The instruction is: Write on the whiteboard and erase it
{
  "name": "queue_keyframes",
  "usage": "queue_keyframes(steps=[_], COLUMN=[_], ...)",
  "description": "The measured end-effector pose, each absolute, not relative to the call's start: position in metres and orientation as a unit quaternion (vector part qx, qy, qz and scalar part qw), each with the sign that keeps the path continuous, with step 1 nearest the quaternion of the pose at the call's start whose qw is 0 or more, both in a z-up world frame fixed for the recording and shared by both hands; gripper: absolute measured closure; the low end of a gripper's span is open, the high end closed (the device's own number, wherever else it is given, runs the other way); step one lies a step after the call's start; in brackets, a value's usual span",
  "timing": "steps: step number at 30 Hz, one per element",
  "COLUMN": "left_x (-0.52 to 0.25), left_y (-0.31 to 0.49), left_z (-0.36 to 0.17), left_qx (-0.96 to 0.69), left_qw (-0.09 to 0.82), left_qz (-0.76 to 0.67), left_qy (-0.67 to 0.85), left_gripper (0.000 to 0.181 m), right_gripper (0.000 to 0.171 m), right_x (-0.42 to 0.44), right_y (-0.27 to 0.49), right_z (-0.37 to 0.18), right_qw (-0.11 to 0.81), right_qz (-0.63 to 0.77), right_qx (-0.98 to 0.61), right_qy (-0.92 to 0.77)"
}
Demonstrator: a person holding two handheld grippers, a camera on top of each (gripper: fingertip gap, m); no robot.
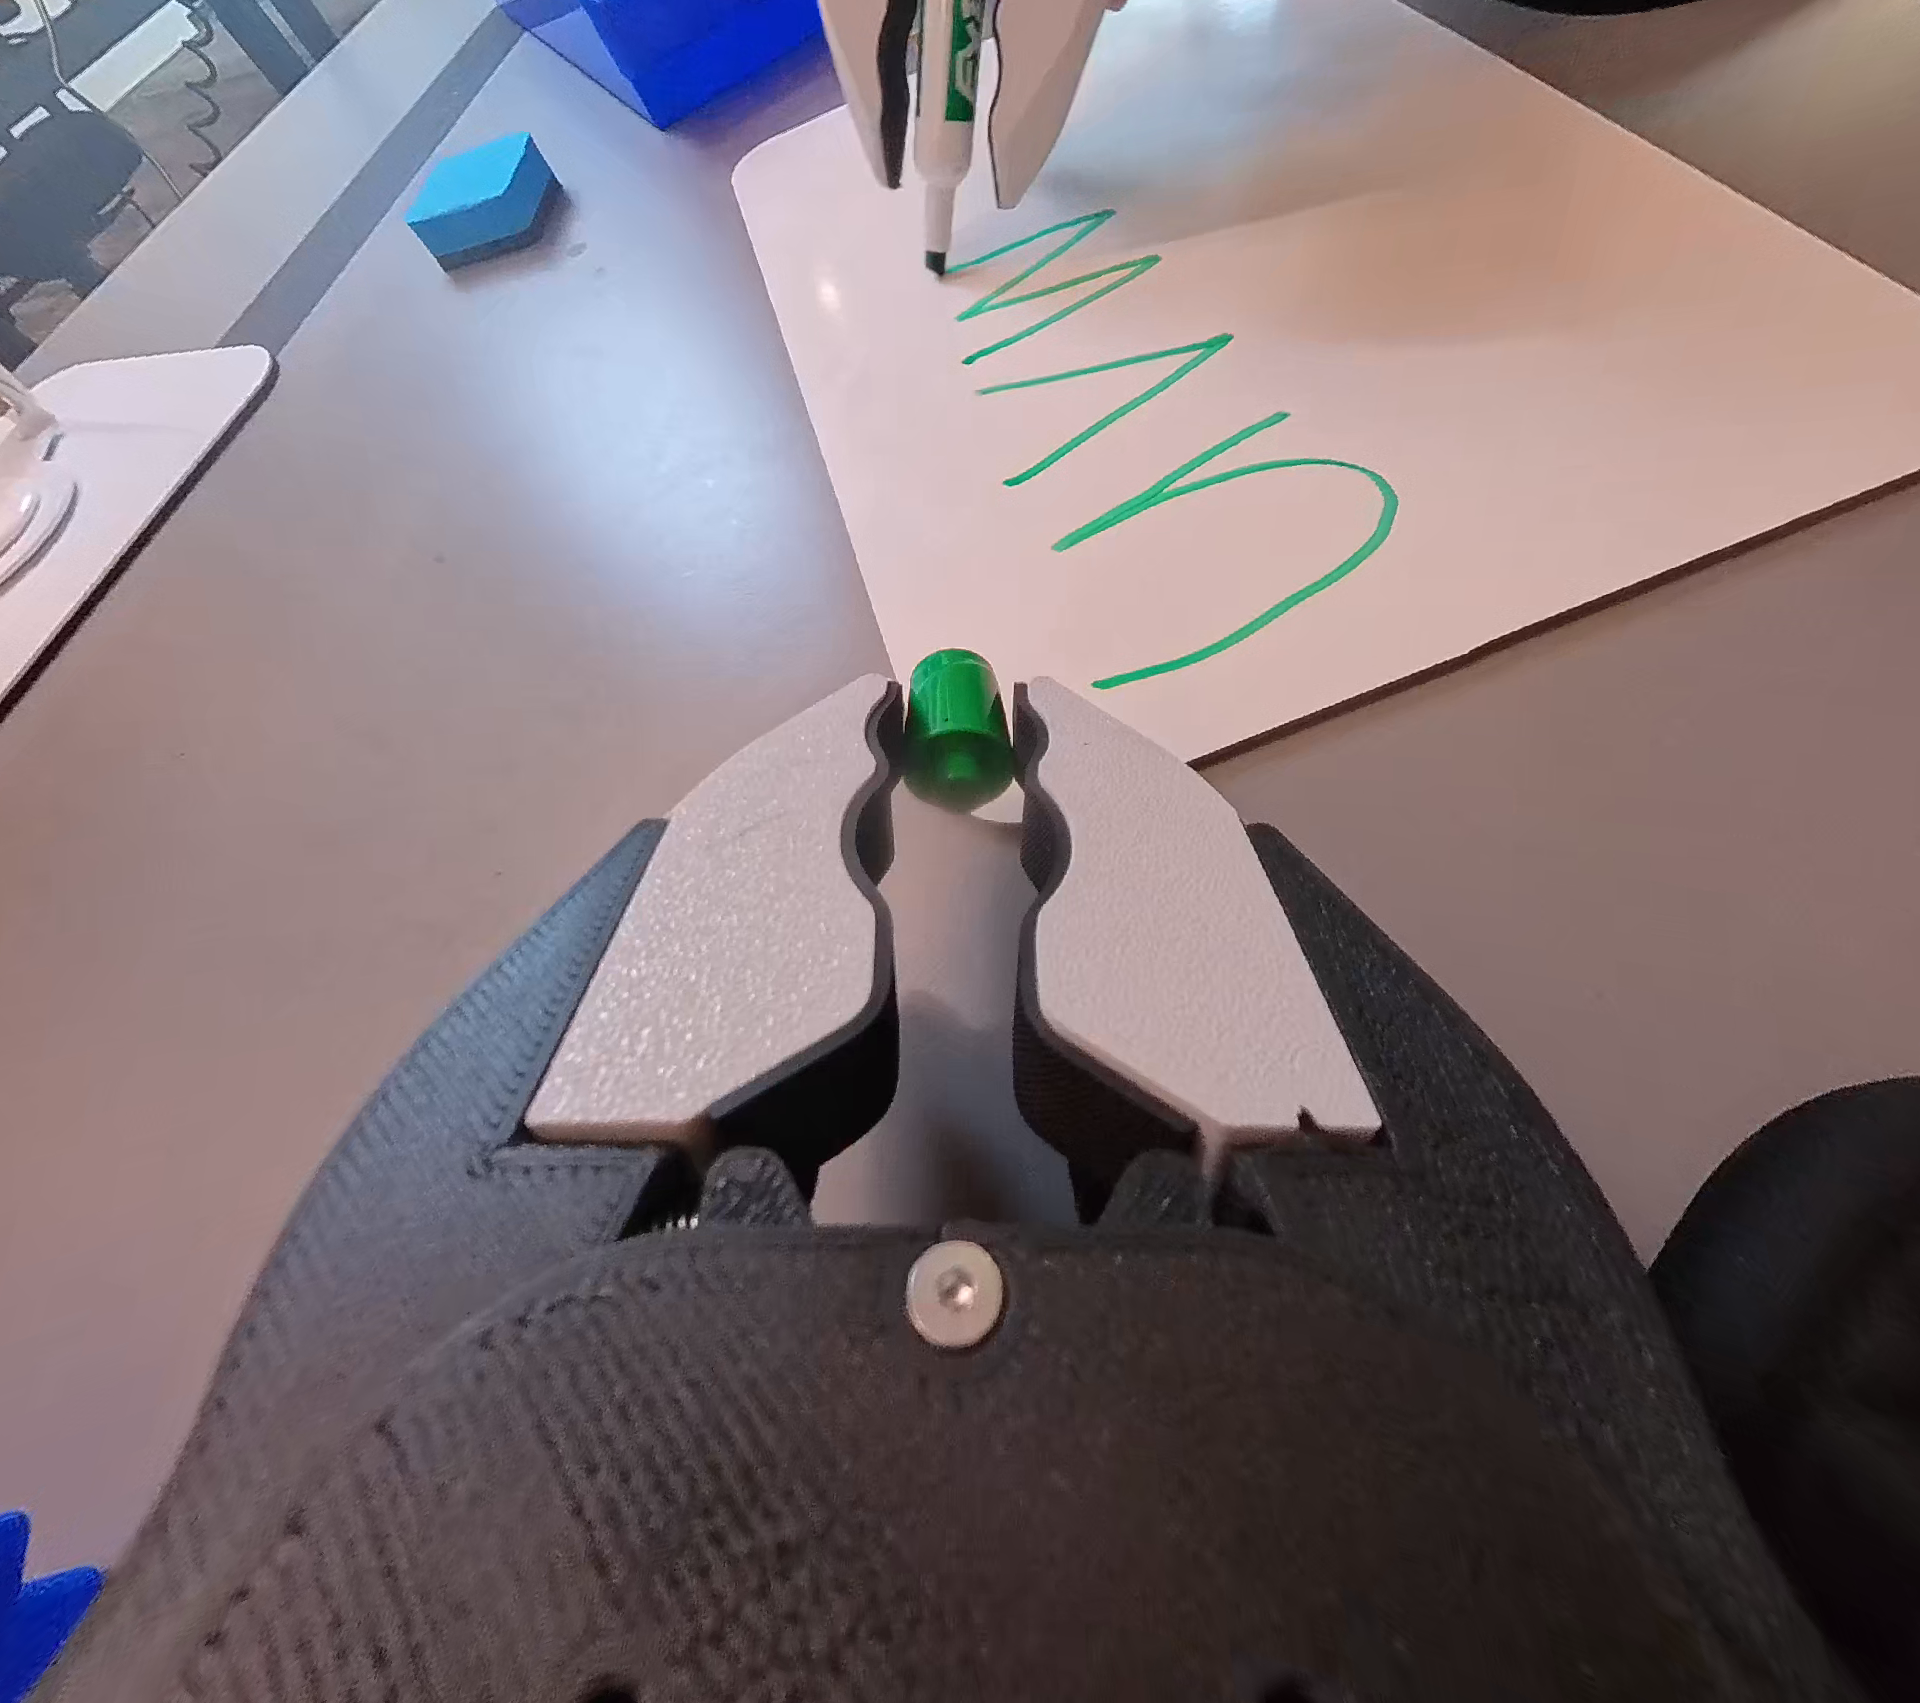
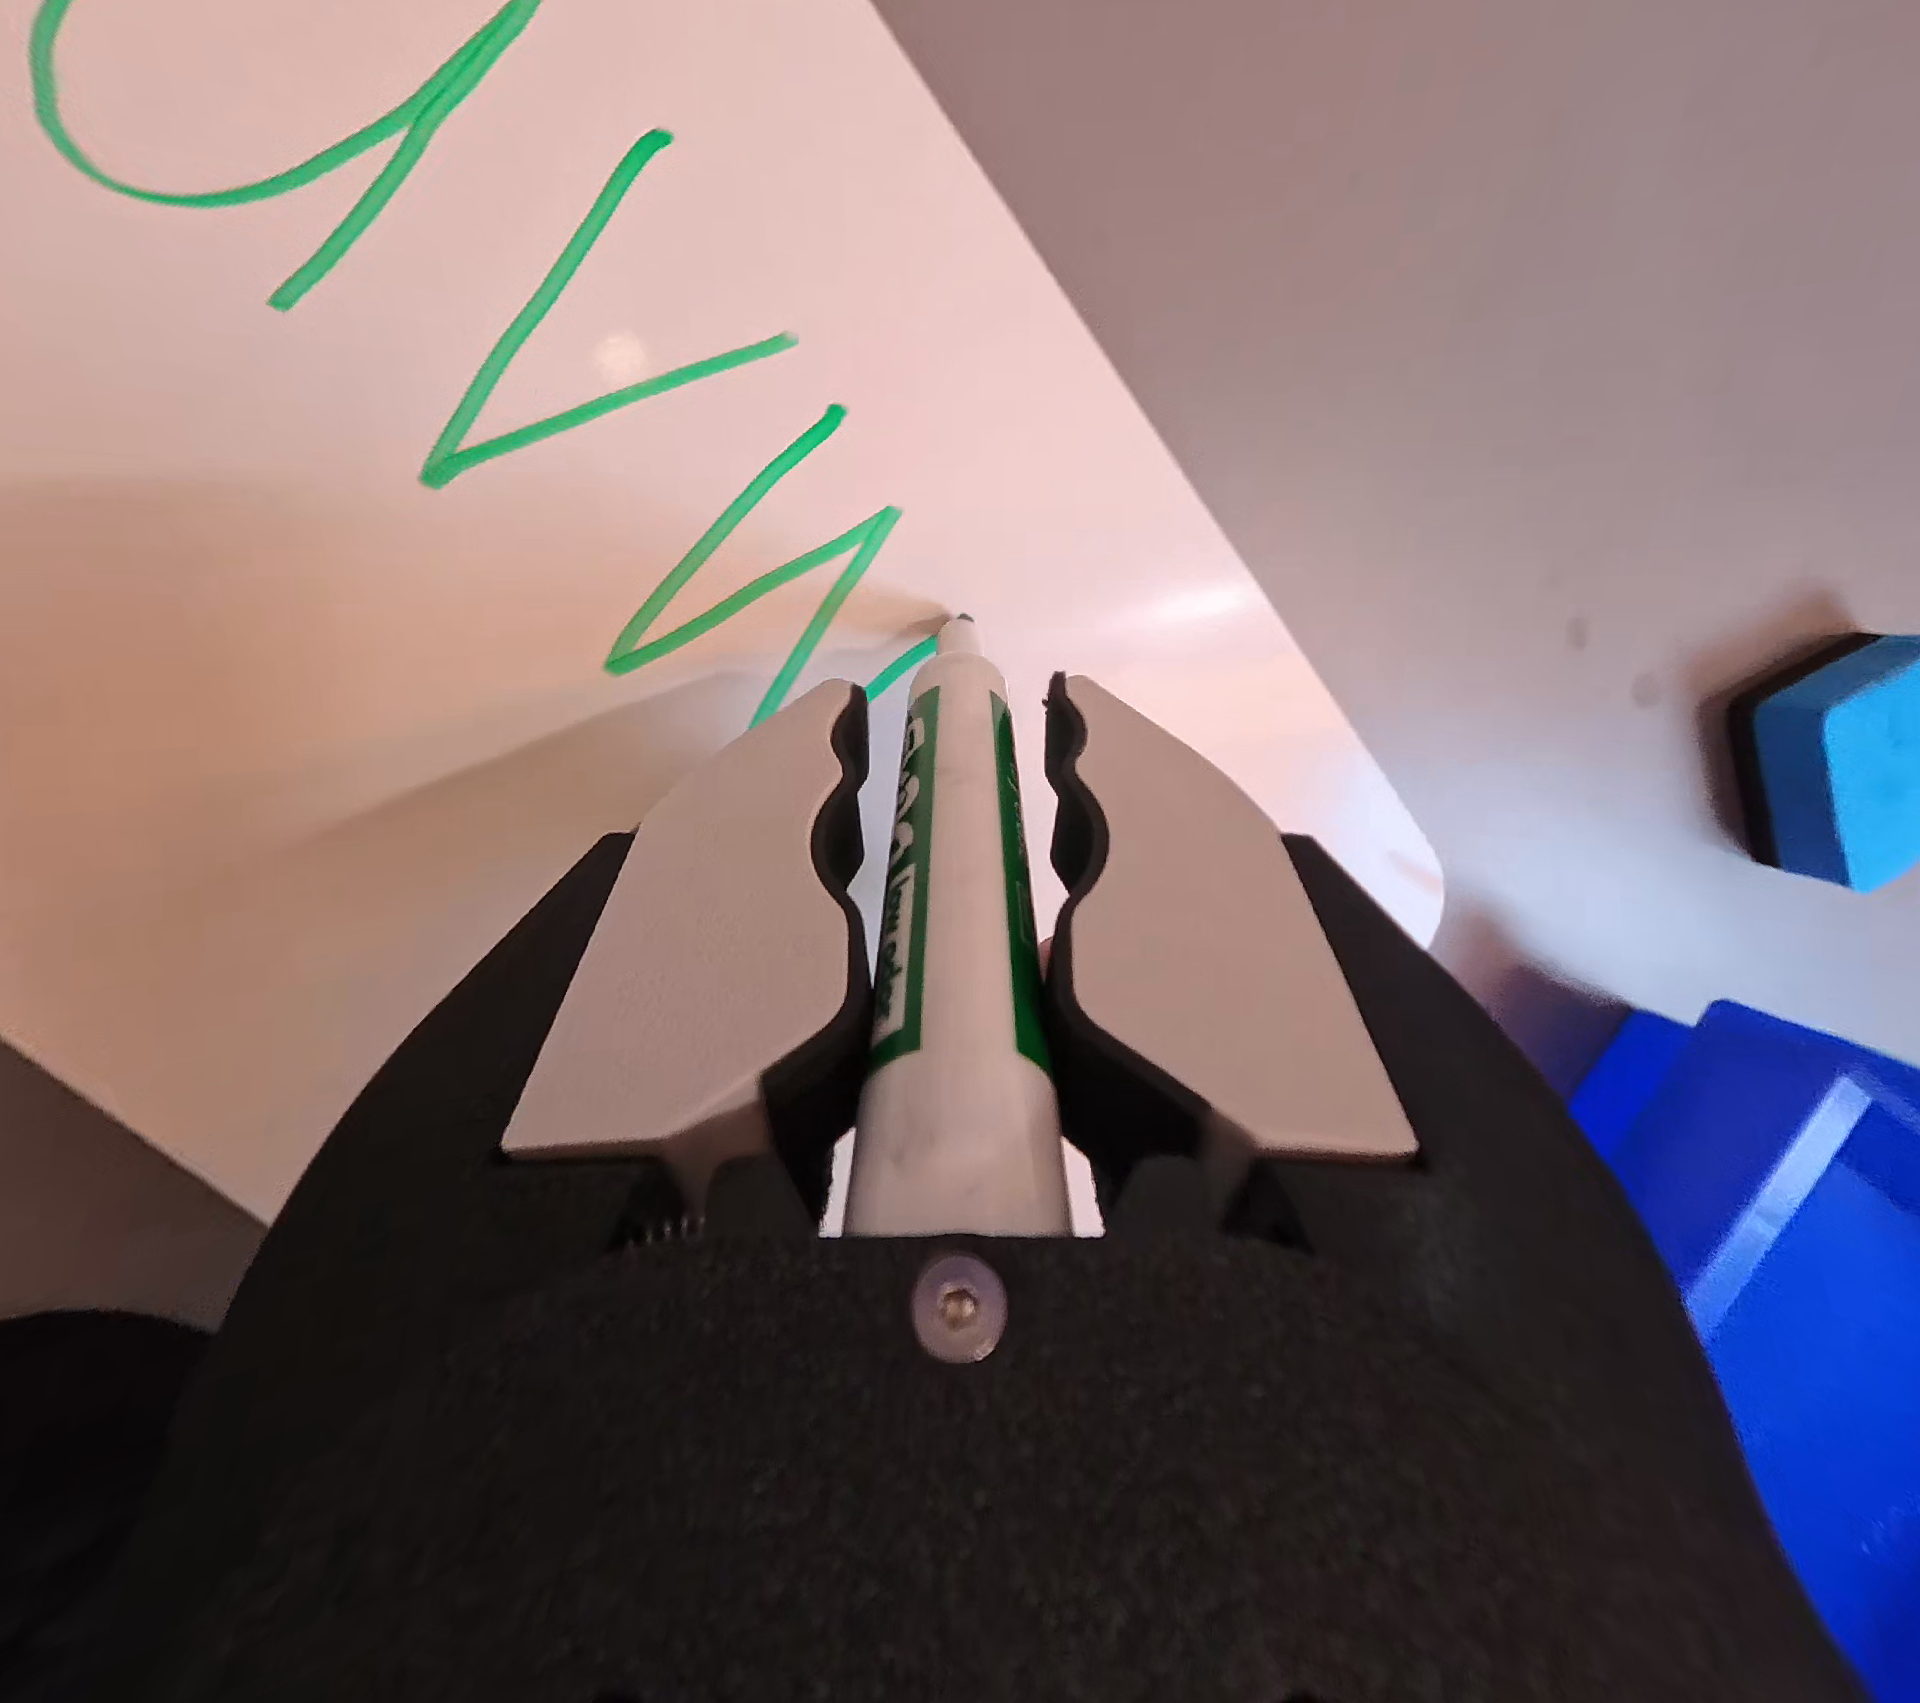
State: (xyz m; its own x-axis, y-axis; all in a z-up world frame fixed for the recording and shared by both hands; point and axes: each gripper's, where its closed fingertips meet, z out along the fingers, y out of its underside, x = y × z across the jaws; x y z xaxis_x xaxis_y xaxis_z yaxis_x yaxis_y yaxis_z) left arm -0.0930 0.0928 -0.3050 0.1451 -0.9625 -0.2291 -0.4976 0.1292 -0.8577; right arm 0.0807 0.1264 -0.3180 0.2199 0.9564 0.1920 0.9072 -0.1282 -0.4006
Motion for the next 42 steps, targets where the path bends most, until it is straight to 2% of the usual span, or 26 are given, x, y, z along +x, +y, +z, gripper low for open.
queue_keyframes(steps=[26, 42], left_x=[-0.093, -0.093], left_y=[0.092, 0.092], left_z=[-0.305, -0.306], left_qx=[-0.609, -0.610], left_qw=[0.451, 0.449], left_qz=[-0.259, -0.254], left_qy=[0.599, 0.601], left_gripper=[0.161, 0.161], right_gripper=[0.138, 0.138], right_x=[0.087, 0.130], right_y=[0.138, 0.108], right_z=[-0.318, -0.317], right_qw=[0.201, 0.176], right_qz=[0.068, 0.044], right_qx=[-0.756, -0.783], right_qy=[-0.619, -0.595])
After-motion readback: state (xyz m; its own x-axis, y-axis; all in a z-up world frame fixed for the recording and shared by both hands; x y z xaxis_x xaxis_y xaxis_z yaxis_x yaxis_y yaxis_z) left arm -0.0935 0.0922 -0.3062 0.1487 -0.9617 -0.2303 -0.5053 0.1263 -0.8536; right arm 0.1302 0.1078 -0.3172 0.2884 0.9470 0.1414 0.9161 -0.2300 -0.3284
